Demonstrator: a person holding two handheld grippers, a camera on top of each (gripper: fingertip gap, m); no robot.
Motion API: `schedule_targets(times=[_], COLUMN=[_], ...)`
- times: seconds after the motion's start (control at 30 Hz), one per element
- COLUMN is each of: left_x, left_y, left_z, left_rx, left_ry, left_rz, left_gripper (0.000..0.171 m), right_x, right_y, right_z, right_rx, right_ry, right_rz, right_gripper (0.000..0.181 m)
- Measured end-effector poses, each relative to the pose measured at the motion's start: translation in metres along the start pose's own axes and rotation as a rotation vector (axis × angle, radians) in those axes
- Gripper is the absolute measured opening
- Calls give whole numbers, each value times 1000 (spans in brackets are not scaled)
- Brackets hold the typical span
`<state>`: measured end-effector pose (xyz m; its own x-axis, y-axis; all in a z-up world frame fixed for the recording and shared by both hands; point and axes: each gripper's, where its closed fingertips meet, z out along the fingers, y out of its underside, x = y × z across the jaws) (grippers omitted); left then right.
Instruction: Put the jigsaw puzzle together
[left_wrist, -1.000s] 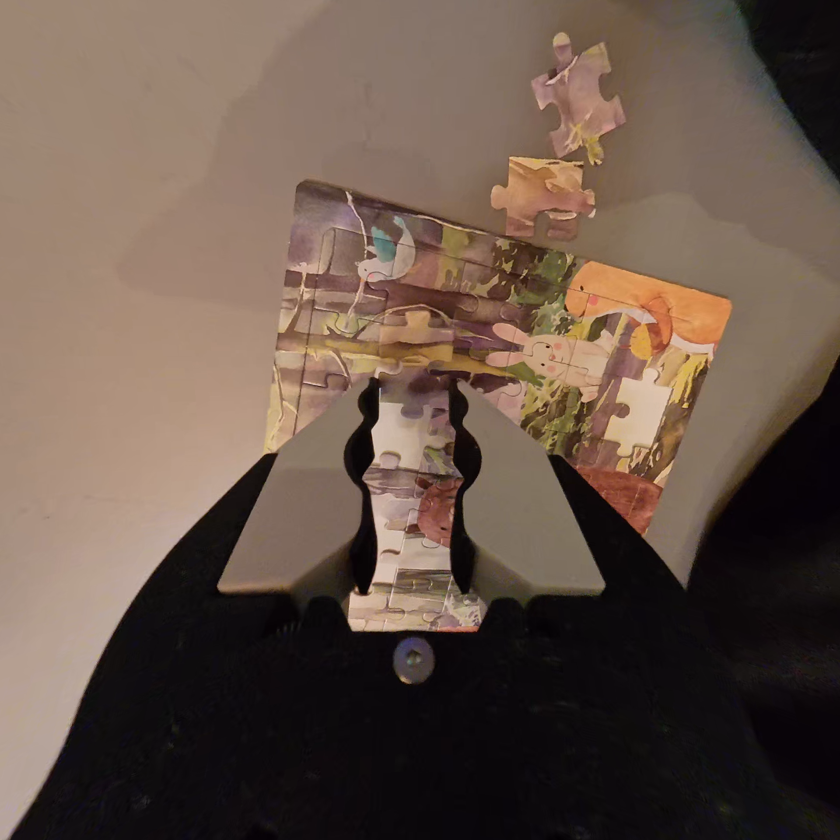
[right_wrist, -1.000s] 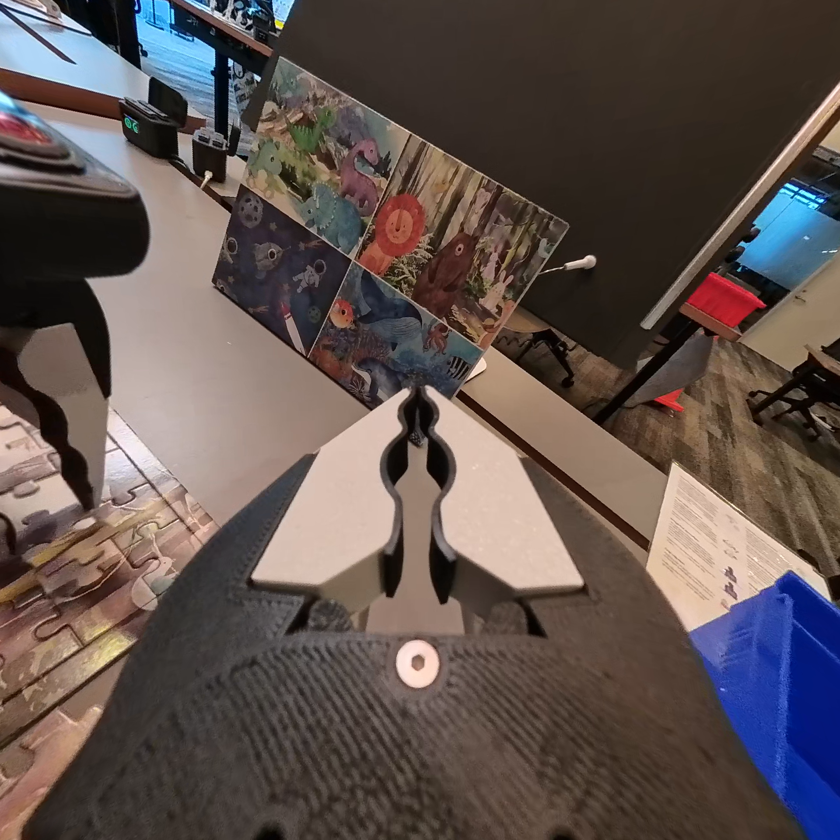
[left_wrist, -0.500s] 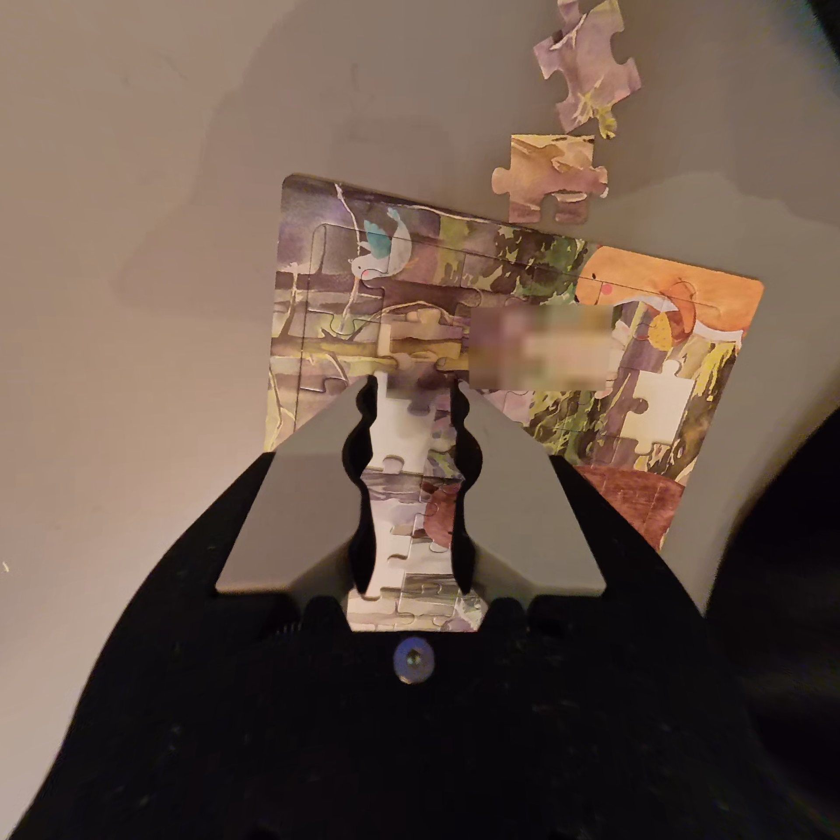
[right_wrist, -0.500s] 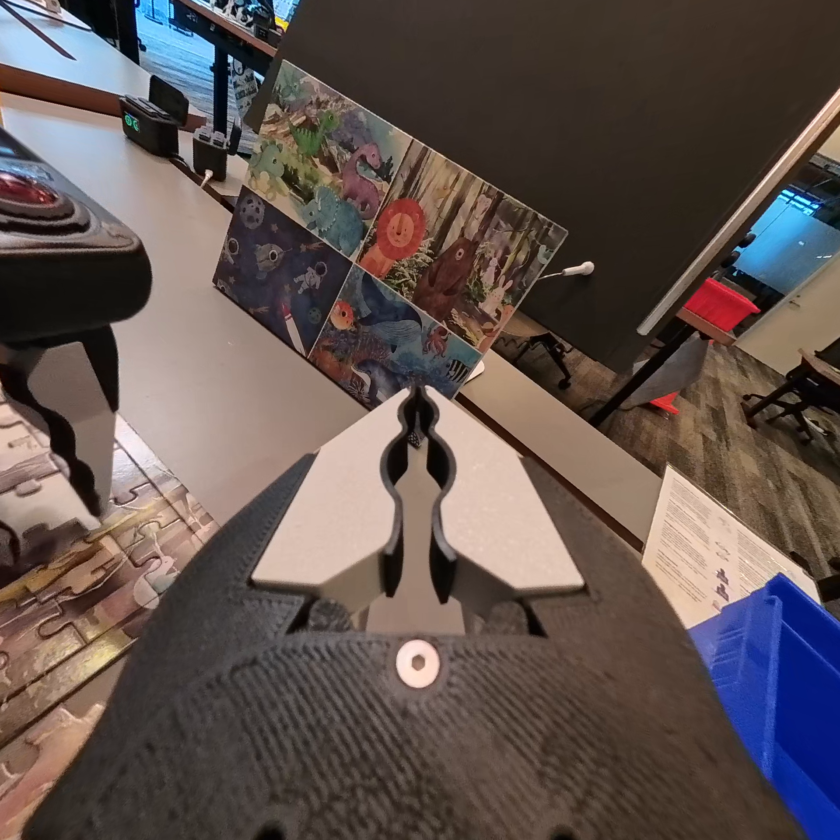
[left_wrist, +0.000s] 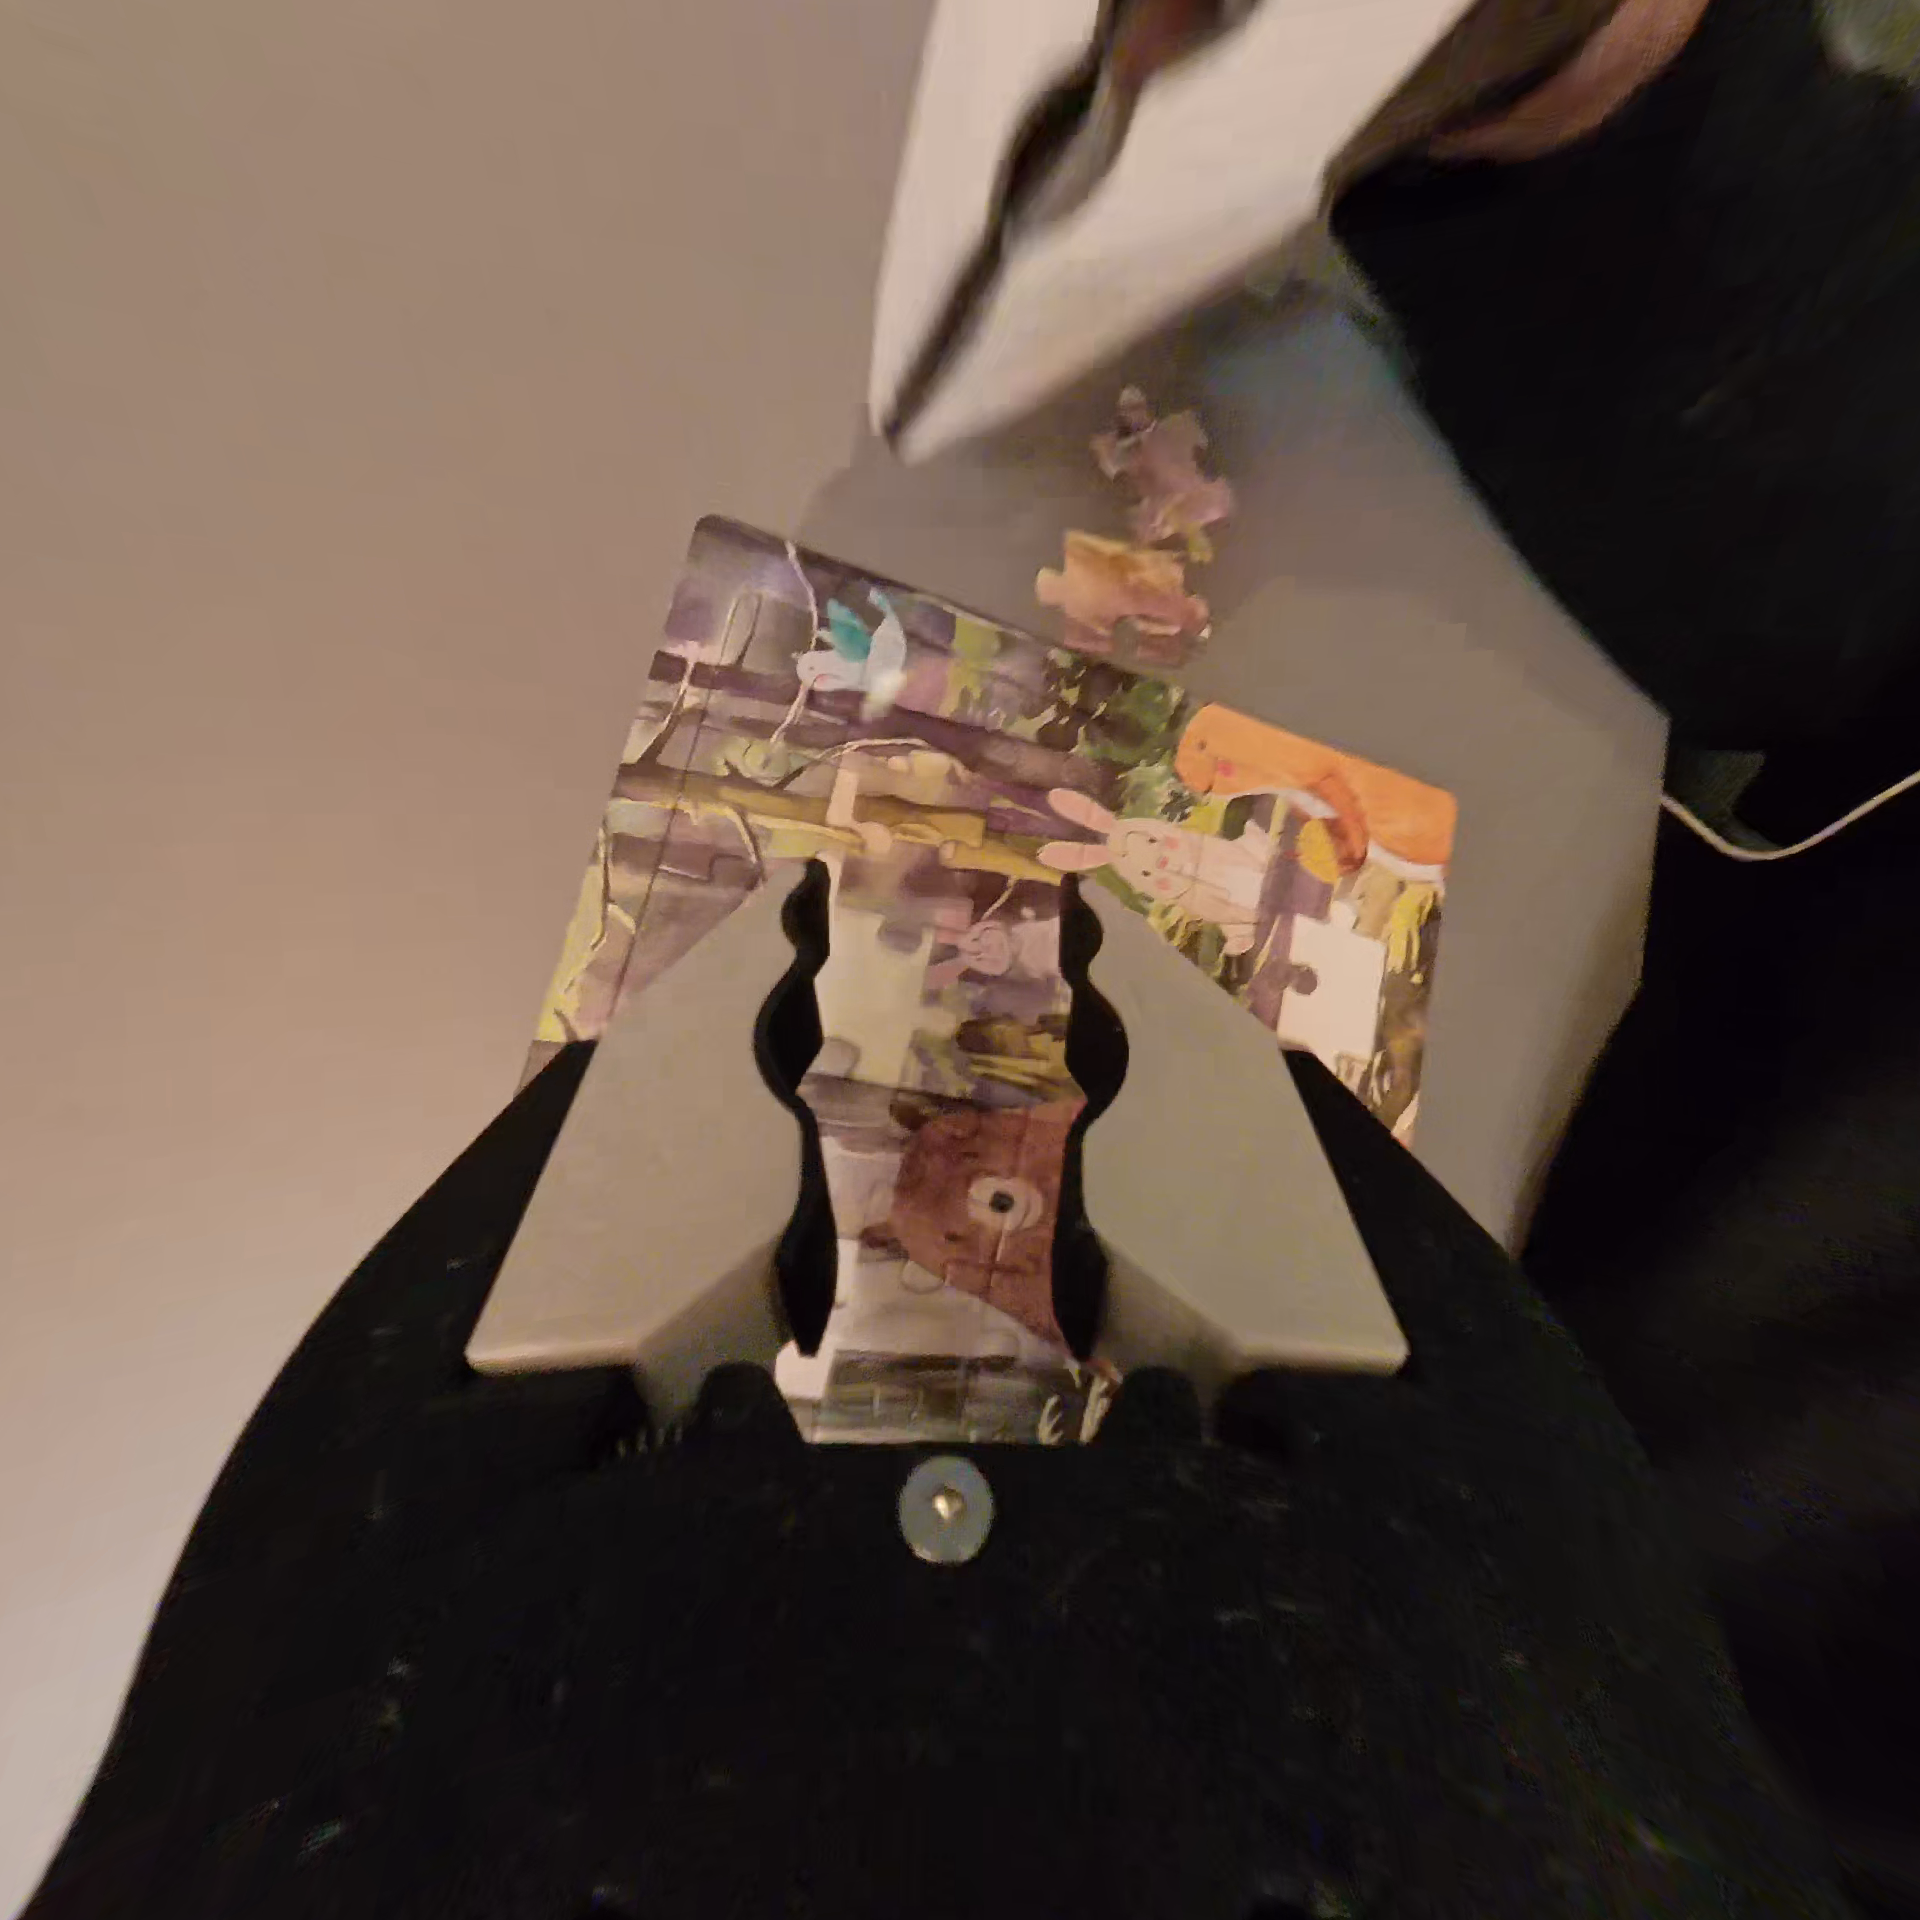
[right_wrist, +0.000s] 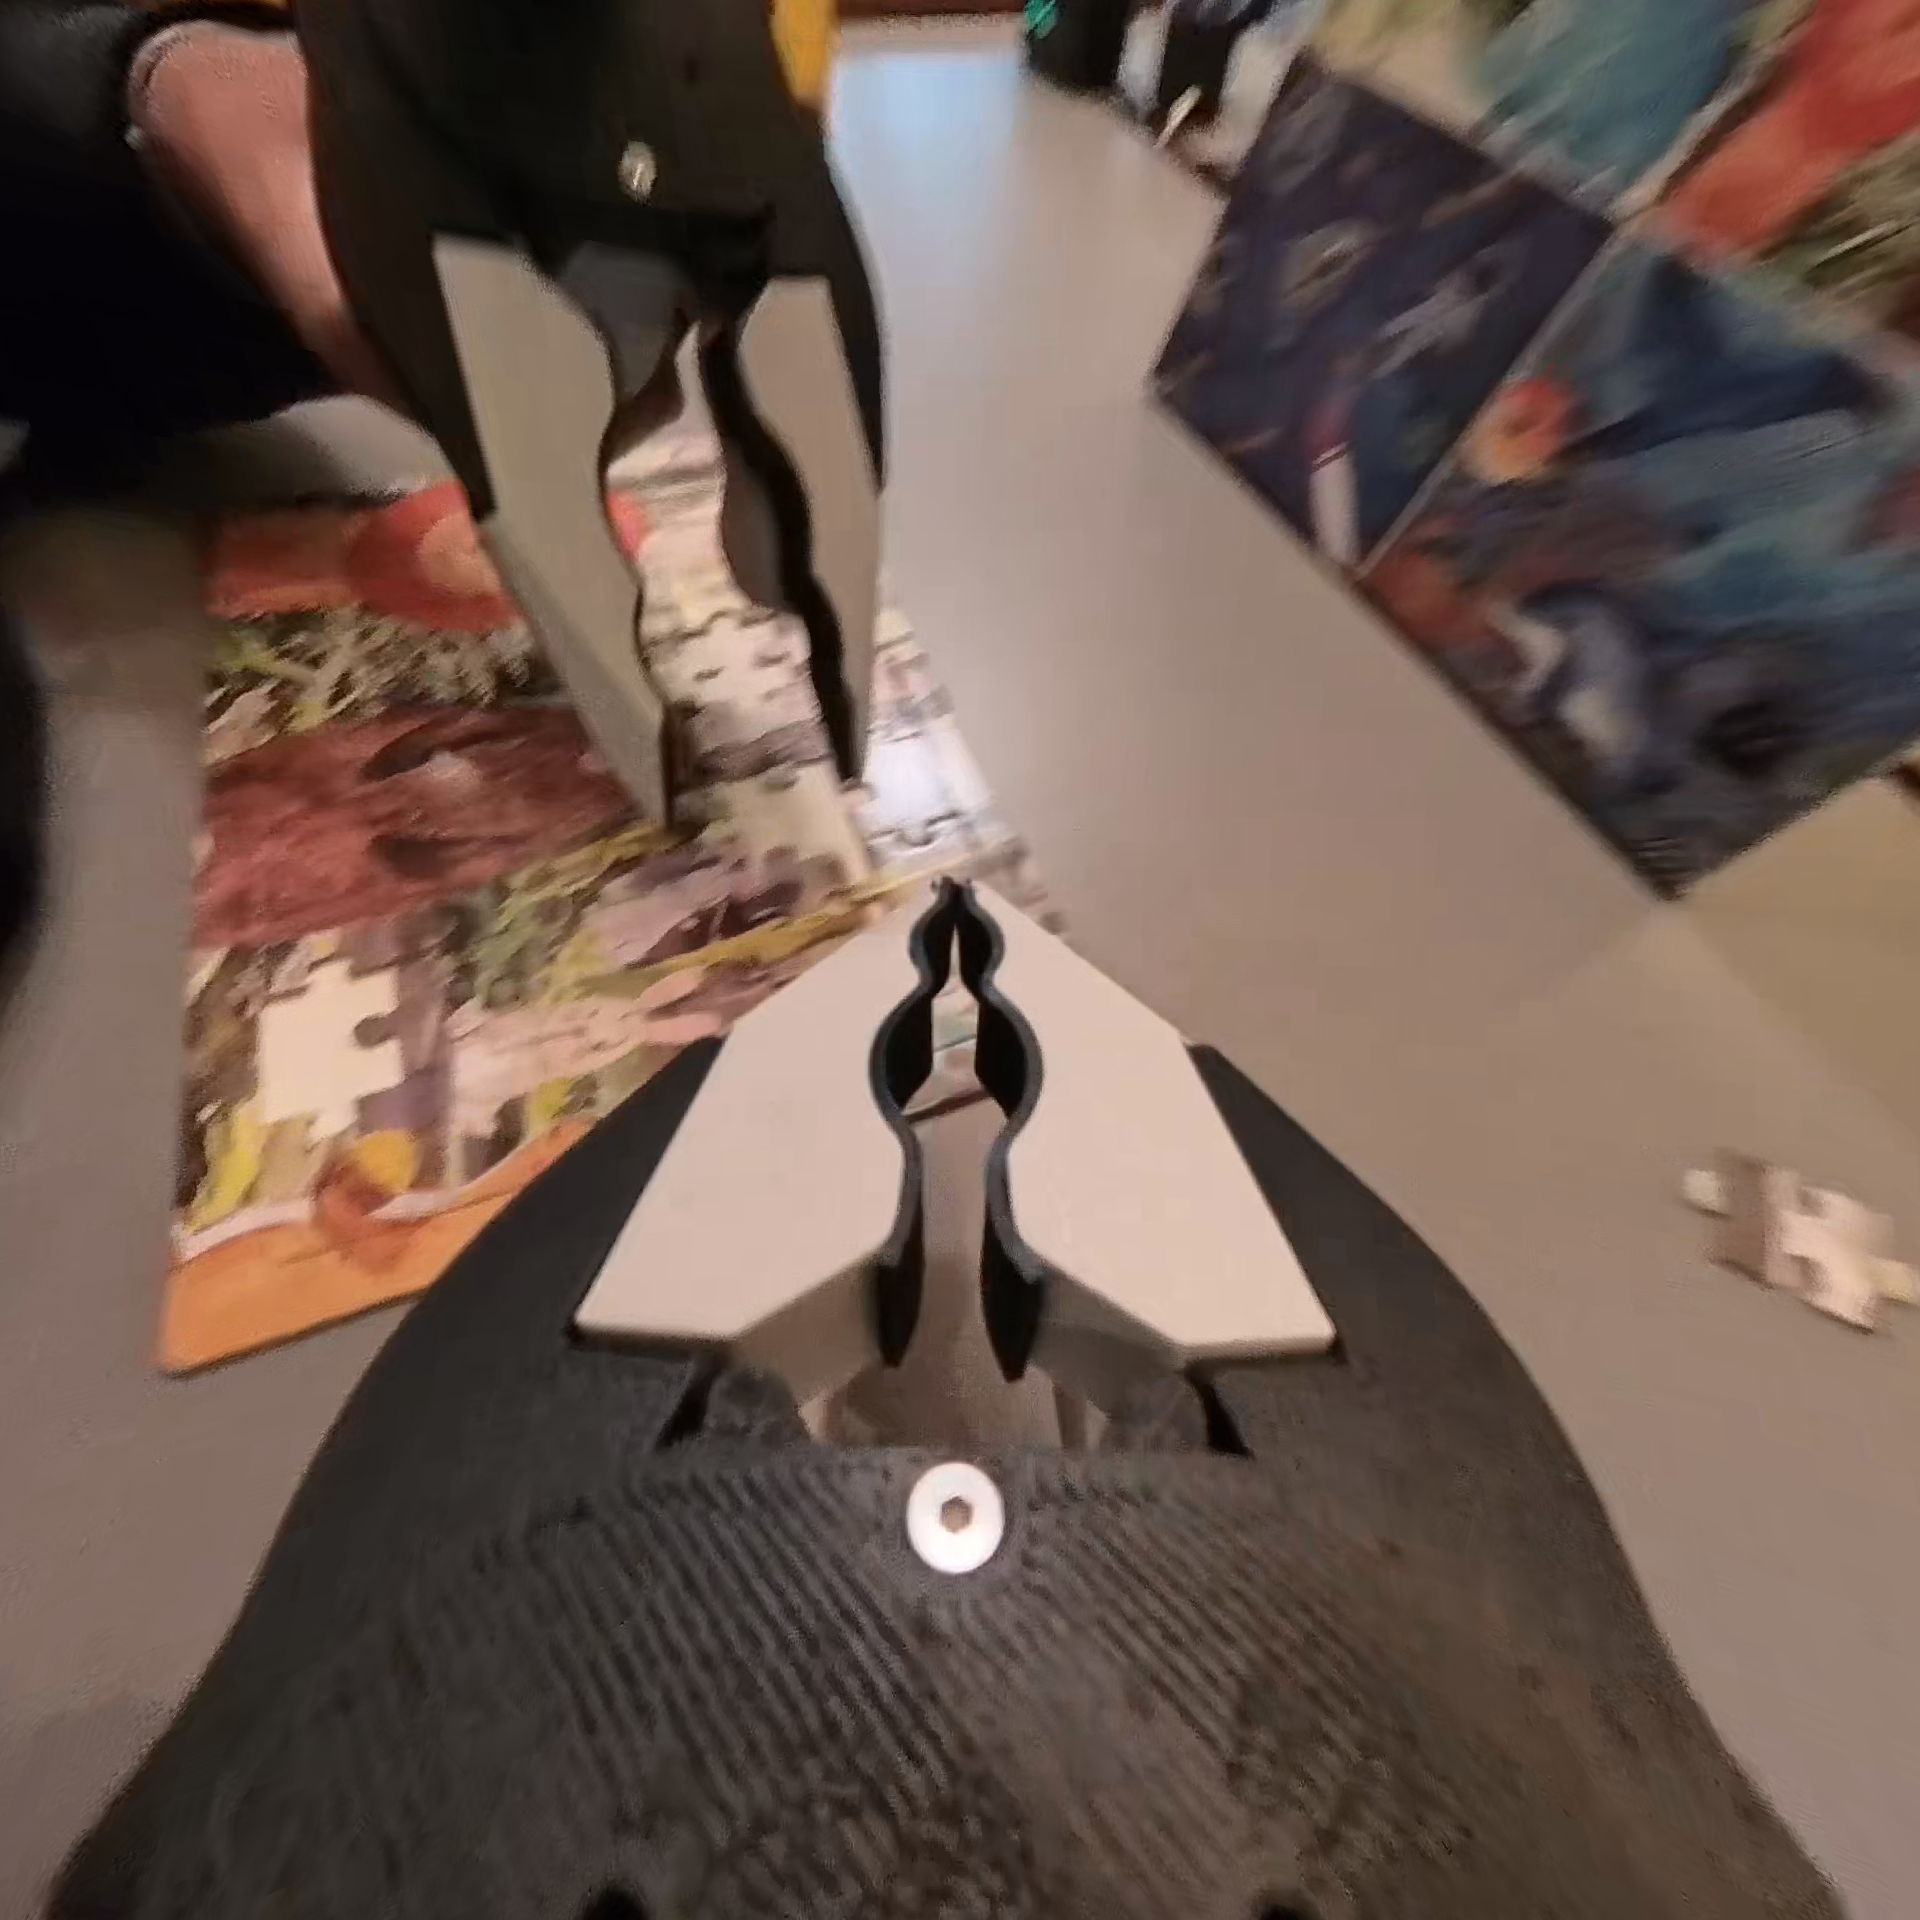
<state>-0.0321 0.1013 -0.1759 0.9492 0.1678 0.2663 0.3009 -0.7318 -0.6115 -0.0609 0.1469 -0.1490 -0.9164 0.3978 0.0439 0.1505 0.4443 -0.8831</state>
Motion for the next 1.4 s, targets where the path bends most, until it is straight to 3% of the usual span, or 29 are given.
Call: schedule_targets(times=[0.1,0.27,0.53,1.17,1.4], left_x=[4,-4,-19,-18,-18], left_y=[-1,7,19,18,15], left_z=[2,11,22,22,20], left_rx=[56,18,-24,-16,2], left_ry=[-34,-131,-199,-184,-187], left_rz=[43,98,104,114,119], left_gripper=[45,46,46,43,40], right_x=[-28,-48,-42,-38,-21], right_y=[18,29,36,36,30], right_z=[15,36,44,48,40], right_rx=[-74,-155,-205,-213,-173], right_ry=[-125,-200,-166,-126,-50], right_rz=[6,-20,-1,-29,-1], right_gripper=[0,0,0,0,0])
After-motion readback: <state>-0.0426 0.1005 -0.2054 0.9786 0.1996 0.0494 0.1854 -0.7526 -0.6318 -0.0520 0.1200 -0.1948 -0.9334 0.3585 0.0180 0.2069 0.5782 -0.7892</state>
